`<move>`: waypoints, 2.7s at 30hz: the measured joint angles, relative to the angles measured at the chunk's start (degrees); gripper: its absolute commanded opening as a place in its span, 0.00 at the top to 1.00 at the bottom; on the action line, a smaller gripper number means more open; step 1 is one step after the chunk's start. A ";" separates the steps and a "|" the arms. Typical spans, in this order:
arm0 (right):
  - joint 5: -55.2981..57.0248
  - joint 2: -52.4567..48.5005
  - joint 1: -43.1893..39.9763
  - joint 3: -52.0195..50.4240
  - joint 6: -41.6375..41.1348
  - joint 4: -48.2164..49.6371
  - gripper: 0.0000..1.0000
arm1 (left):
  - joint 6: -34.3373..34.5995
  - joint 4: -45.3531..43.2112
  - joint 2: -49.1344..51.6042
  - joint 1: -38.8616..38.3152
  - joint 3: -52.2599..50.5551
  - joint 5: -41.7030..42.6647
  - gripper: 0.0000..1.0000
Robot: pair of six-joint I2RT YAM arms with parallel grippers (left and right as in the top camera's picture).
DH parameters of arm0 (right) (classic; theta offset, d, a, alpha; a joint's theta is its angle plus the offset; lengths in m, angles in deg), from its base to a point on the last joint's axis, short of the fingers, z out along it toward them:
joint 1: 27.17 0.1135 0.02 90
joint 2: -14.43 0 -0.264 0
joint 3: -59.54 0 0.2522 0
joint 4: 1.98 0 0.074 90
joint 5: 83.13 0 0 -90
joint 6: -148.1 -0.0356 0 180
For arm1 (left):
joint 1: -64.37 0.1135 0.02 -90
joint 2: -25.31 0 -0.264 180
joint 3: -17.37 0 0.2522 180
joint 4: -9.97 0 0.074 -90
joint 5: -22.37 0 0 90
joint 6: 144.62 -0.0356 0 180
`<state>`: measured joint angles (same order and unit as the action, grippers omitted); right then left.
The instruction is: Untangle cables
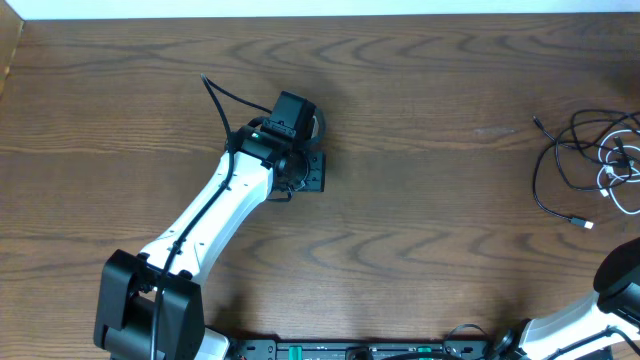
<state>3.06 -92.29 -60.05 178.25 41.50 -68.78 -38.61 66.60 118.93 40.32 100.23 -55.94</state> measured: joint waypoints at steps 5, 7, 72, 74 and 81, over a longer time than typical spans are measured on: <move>-12.37 0.00 0.63 0.00 4.09 -6.08 0.16 | 0.00 -0.74 0.00 0.00 0.00 -0.02 0.49; -17.46 0.00 2.91 0.00 7.87 -9.03 0.13 | 0.00 -1.90 0.00 0.00 0.00 -0.02 0.48; -4.00 61.09 33.59 -55.32 15.54 5.70 0.01 | 1.77 4.83 -59.23 7.10 -21.94 -11.89 0.02; -3.98 61.02 33.59 -55.32 15.54 5.35 0.01 | 1.77 4.85 -59.23 7.10 -21.94 -11.93 0.02; -3.85 61.00 33.79 -55.34 15.52 5.29 0.01 | 1.77 4.85 -59.23 7.10 -21.94 -12.04 0.02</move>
<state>-0.79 -31.28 -26.26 122.91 57.02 -63.49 -36.84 71.45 59.70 47.42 78.29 -67.99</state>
